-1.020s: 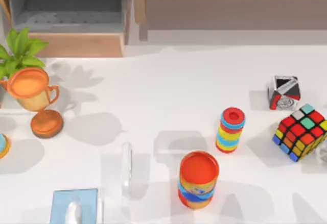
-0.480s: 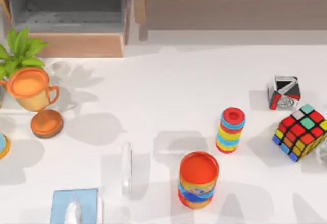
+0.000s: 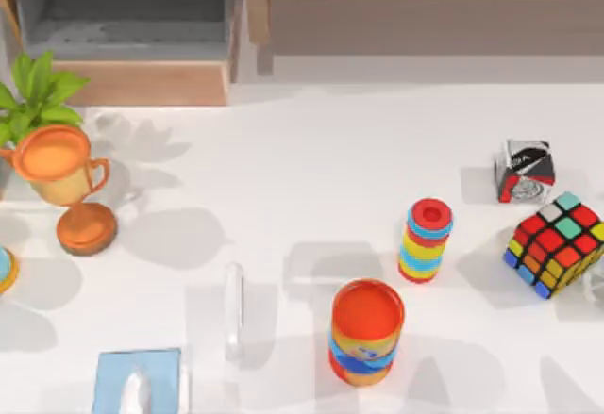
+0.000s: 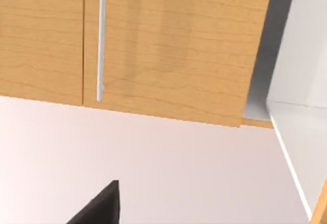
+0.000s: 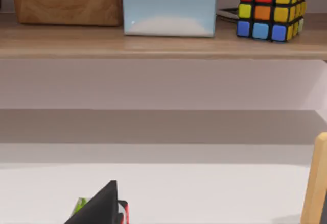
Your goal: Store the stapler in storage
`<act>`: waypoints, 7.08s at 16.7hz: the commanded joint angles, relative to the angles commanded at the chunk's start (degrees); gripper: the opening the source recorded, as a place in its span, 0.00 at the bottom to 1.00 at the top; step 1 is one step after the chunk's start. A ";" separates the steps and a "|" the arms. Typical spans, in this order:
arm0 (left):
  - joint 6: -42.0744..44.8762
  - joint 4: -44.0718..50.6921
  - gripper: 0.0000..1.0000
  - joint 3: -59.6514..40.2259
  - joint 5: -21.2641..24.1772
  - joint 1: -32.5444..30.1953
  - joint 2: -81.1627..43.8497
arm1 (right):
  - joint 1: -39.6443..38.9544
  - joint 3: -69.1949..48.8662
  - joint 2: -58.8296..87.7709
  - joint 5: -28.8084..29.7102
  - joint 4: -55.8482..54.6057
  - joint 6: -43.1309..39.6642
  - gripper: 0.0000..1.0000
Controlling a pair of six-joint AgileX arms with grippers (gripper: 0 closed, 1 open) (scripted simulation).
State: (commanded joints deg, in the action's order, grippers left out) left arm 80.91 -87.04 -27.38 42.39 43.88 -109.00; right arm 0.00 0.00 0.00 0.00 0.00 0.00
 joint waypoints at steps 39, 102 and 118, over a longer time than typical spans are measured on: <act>-125.96 136.37 1.00 -35.46 -50.64 -87.80 13.63 | 0.00 0.00 0.00 0.00 0.00 0.00 1.00; -92.29 130.55 0.00 -67.51 -50.11 -50.65 4.78 | 0.00 0.00 0.00 0.00 0.00 0.00 1.00; -60.00 143.78 0.00 -85.33 -38.77 -23.63 -25.05 | 0.00 0.00 0.00 0.00 0.00 0.00 1.00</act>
State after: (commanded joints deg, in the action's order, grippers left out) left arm 20.91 56.74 -112.71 3.62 20.25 -134.05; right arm 0.00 0.00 0.00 0.00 0.00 0.00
